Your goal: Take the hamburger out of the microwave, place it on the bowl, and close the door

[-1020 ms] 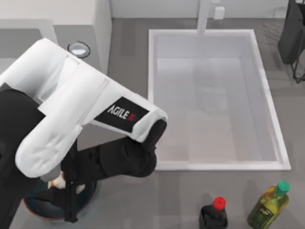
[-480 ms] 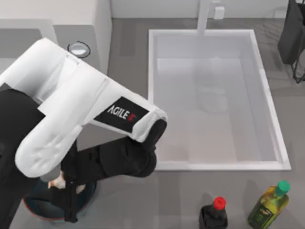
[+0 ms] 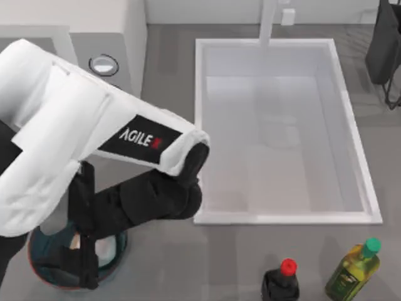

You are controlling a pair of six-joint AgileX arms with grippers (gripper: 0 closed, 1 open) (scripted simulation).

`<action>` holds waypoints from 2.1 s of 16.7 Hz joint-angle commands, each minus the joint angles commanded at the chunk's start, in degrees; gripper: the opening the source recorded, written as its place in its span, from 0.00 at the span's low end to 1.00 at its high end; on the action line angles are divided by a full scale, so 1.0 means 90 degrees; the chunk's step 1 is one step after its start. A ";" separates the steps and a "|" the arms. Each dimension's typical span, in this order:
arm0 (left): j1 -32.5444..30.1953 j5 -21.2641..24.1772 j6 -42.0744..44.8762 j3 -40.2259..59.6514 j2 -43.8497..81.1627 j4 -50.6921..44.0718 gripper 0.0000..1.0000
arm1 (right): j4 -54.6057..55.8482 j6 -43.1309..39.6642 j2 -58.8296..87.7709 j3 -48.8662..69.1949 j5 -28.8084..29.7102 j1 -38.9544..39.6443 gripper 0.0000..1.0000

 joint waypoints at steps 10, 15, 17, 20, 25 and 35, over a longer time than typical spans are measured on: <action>0.1696 0.1885 0.6012 -0.2573 -0.5339 0.3022 1.00 | 0.0000 0.0000 0.0000 0.0000 0.0000 0.0000 1.00; 0.2724 0.2861 1.0402 -0.4420 -0.8733 0.5260 1.00 | 0.0000 0.0000 0.0000 0.0000 0.0000 0.0000 1.00; 0.3116 0.3193 1.2070 -0.5186 -0.9994 0.6203 1.00 | 0.0000 0.0000 0.0000 0.0000 0.0000 0.0000 1.00; 0.3650 0.3609 1.4283 -0.6286 -1.1674 0.7571 1.00 | 0.0000 0.0000 0.0000 0.0000 0.0000 0.0000 1.00; 0.4276 0.4026 1.6798 -0.7706 -1.3651 0.9356 1.00 | 0.0000 0.0000 0.0000 0.0000 0.0000 0.0000 1.00; 0.4485 0.4135 1.7631 -0.8229 -1.4330 1.0025 0.92 | 0.0000 0.0000 0.0000 0.0000 0.0000 0.0000 1.00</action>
